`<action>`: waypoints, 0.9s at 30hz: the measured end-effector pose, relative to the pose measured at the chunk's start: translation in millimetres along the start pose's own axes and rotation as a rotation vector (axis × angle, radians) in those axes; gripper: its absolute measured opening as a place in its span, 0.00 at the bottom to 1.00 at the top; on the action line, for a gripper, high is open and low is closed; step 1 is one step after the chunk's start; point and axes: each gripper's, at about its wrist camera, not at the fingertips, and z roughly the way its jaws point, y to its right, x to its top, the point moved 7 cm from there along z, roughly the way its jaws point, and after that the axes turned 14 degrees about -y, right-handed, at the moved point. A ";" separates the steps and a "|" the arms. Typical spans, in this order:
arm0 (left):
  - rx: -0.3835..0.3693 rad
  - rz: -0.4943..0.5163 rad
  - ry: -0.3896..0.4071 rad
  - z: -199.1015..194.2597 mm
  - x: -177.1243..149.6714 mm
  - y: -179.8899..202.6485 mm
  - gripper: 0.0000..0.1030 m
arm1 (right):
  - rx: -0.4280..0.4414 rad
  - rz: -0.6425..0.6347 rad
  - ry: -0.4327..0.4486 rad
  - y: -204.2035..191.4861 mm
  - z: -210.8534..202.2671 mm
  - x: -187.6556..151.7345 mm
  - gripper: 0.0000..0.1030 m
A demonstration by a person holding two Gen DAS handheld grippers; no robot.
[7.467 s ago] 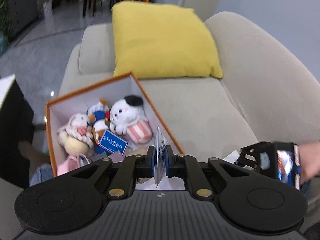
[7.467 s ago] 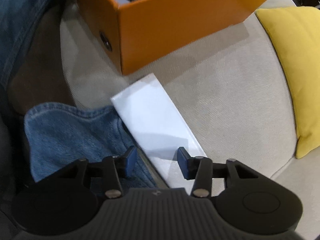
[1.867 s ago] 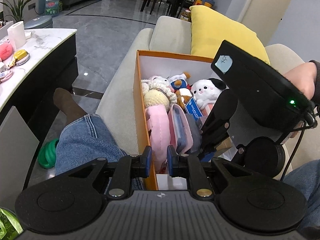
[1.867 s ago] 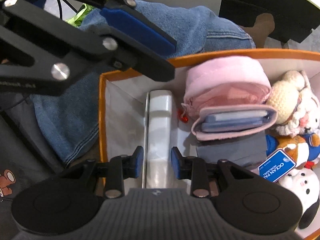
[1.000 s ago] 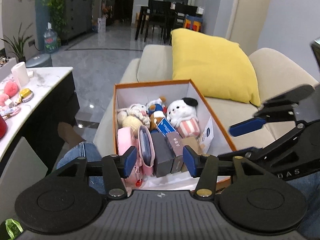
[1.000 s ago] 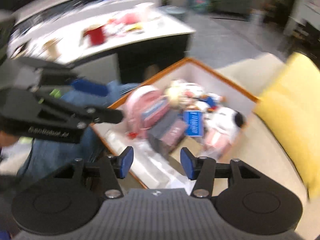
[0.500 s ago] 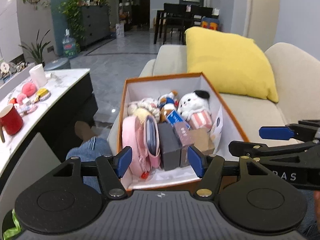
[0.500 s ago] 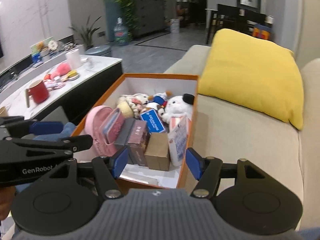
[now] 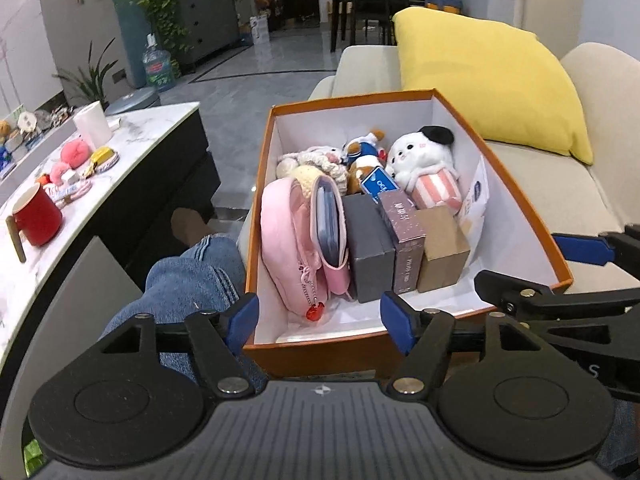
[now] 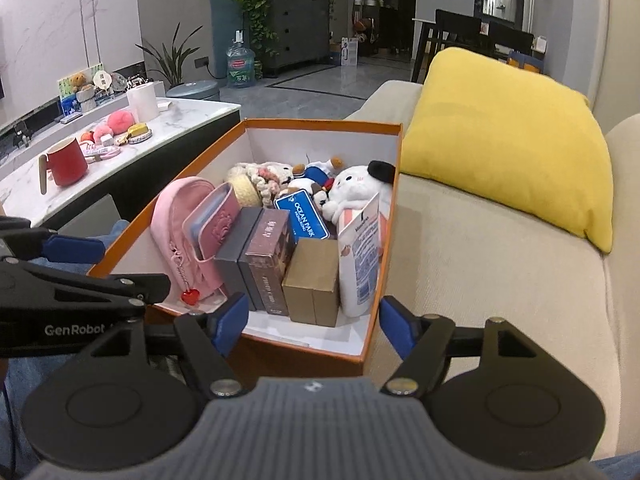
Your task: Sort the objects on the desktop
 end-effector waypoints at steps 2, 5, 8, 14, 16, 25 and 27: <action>0.001 -0.012 -0.003 3.4 -0.2 -0.6 0.81 | 0.014 0.012 -0.005 2.5 2.6 0.0 0.72; -0.002 -0.021 -0.007 7.3 1.4 0.6 0.81 | 0.022 0.021 -0.006 4.3 5.2 -0.3 0.72; -0.006 -0.032 -0.007 10.1 1.2 0.8 0.81 | 0.029 0.029 -0.007 5.3 7.3 -0.4 0.72; -0.013 -0.049 -0.005 11.7 -0.6 0.4 0.81 | 0.031 0.035 -0.009 5.3 8.9 -0.6 0.72; -0.014 -0.050 -0.006 11.8 -0.6 0.3 0.81 | 0.030 0.035 -0.009 5.4 8.8 -0.7 0.72; -0.016 -0.052 -0.006 12.0 -0.9 0.2 0.81 | 0.026 0.037 -0.008 5.3 8.6 -0.5 0.72; -0.016 -0.052 -0.006 12.1 -0.9 0.0 0.81 | 0.026 0.037 -0.008 5.4 8.6 -0.5 0.72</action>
